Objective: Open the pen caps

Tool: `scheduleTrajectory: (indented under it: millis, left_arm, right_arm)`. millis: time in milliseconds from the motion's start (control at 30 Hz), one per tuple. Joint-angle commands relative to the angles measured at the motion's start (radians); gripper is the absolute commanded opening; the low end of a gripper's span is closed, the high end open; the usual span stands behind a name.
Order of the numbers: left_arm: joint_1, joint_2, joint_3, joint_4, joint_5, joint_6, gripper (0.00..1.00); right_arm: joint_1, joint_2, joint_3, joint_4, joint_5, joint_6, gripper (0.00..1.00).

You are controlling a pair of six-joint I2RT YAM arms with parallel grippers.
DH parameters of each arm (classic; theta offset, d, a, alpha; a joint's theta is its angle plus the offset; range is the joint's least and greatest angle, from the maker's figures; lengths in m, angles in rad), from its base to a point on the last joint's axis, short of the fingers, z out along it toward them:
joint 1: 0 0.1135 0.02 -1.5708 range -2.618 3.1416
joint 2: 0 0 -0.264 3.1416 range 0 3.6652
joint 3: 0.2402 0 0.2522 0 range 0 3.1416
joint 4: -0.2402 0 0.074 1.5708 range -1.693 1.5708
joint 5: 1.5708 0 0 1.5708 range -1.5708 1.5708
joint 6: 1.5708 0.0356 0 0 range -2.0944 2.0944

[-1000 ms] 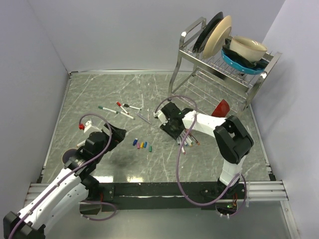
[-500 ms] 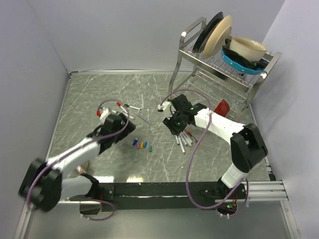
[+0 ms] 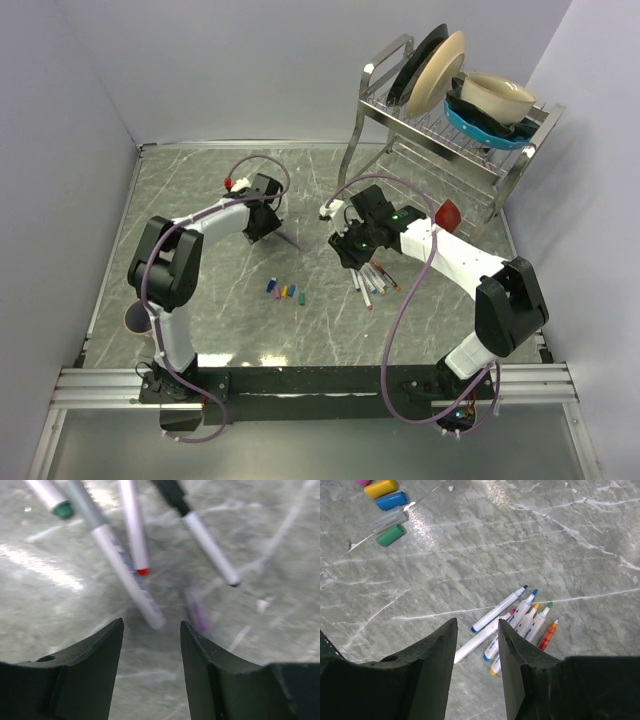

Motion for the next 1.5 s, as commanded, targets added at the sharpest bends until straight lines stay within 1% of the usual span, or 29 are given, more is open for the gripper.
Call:
scheduleTrajectory:
  millis: [0, 133, 333, 400, 500, 533, 600, 633, 700, 733, 833, 933, 967, 1033, 1067, 1100, 1133, 1167, 1200, 1233, 1267, 1300, 1333, 1367, 1400, 1433, 1467]
  left_arm:
    - [0.013, 0.010, 0.047, -0.089, -0.044, 0.020, 0.55]
    - [0.024, 0.045, 0.065, -0.109, -0.049, 0.013, 0.56]
    - [0.035, 0.108, 0.125, -0.163, -0.055, 0.039, 0.54]
    - [0.035, 0.113, 0.126, -0.169, -0.058, 0.042, 0.51]
    - [0.033, 0.101, 0.096, -0.165, -0.058, 0.045, 0.44]
    - [0.035, 0.096, 0.087, -0.157, -0.055, 0.045, 0.37]
    - [0.033, 0.076, 0.053, -0.146, -0.047, 0.045, 0.29]
    - [0.035, 0.068, 0.041, -0.139, -0.044, 0.045, 0.23]
    - [0.035, 0.041, -0.001, -0.120, -0.040, 0.045, 0.18]
    - [0.035, 0.030, -0.013, -0.113, -0.036, 0.049, 0.12]
    - [0.033, -0.027, -0.091, -0.091, -0.053, 0.054, 0.01]
    - [0.033, -0.108, -0.163, -0.065, -0.064, 0.060, 0.01]
    - [0.030, -0.160, -0.185, -0.054, -0.061, 0.065, 0.01]
    - [0.030, -0.221, -0.250, -0.007, -0.046, 0.078, 0.01]
    - [0.029, -0.289, -0.275, 0.013, -0.018, 0.088, 0.01]
    - [0.026, -0.324, -0.300, 0.068, 0.005, 0.112, 0.01]
    - [0.022, -0.364, -0.358, 0.103, 0.029, 0.127, 0.01]
    - [0.019, -0.445, -0.390, 0.139, 0.095, 0.141, 0.01]
    - [0.019, -0.488, -0.425, 0.186, 0.135, 0.169, 0.01]
    - [0.018, -0.531, -0.499, 0.276, 0.178, 0.187, 0.01]
    - [0.018, -0.618, -0.539, 0.341, 0.239, 0.209, 0.01]
    - [0.018, -0.663, -0.579, 0.398, 0.340, 0.235, 0.01]
    - [0.018, -0.706, -0.657, 0.520, 0.396, 0.241, 0.01]
    - [0.018, -0.787, -0.695, 0.574, 0.437, 0.243, 0.01]
    - [0.018, -0.826, -0.731, 0.626, 0.517, 0.235, 0.01]
    - [0.018, -0.859, -0.796, 0.726, 0.539, 0.220, 0.01]
    - [0.015, -0.916, -0.830, 0.780, 0.565, 0.204, 0.01]
  right_arm:
    - [-0.002, -0.041, 0.012, -0.006, -0.021, -0.013, 0.46]
    - [-0.003, -0.044, 0.012, -0.007, -0.020, -0.014, 0.46]
    - [-0.003, -0.047, 0.009, -0.003, -0.018, -0.013, 0.46]
    - [-0.002, -0.047, 0.010, -0.006, -0.018, -0.014, 0.46]
    - [-0.003, -0.050, 0.009, -0.004, -0.021, -0.014, 0.46]
    - [-0.002, -0.050, 0.009, -0.006, -0.021, -0.014, 0.46]
    - [-0.003, -0.053, 0.010, -0.003, -0.023, -0.014, 0.46]
    - [-0.003, -0.053, 0.010, -0.006, -0.024, -0.014, 0.45]
    - [-0.003, -0.052, 0.009, -0.006, -0.024, -0.016, 0.45]
    - [-0.002, -0.055, 0.007, -0.006, -0.024, -0.016, 0.45]
    - [-0.003, -0.055, 0.007, -0.006, -0.027, -0.017, 0.45]
    - [-0.003, -0.056, 0.004, -0.006, -0.035, -0.020, 0.45]
    - [-0.003, -0.056, 0.004, -0.004, -0.038, -0.020, 0.45]
    - [-0.002, -0.059, 0.003, -0.003, -0.058, -0.022, 0.45]
    - [-0.002, -0.064, -0.001, -0.003, -0.065, -0.023, 0.45]
    - [-0.003, -0.067, -0.002, -0.001, -0.087, -0.023, 0.45]
    - [-0.003, -0.072, -0.002, -0.001, -0.098, -0.023, 0.45]
    - [-0.005, -0.079, -0.004, 0.000, -0.105, -0.025, 0.45]
    - [-0.005, -0.084, -0.005, 0.002, -0.131, -0.026, 0.45]
    - [-0.005, -0.089, -0.005, 0.005, -0.142, -0.025, 0.45]
    - [-0.011, -0.101, -0.011, 0.010, -0.159, -0.026, 0.45]
    - [-0.014, -0.108, -0.013, 0.013, -0.179, -0.025, 0.45]
    - [-0.020, -0.116, -0.016, 0.017, -0.235, -0.022, 0.45]
    - [-0.029, -0.130, -0.022, 0.026, -0.272, -0.017, 0.45]
    - [-0.054, -0.139, -0.025, 0.036, -0.315, 0.018, 0.45]
    - [-0.072, -0.145, -0.031, 0.051, -0.442, 0.044, 0.45]
    - [-0.090, -0.159, -0.052, 0.094, -0.501, 0.076, 0.46]
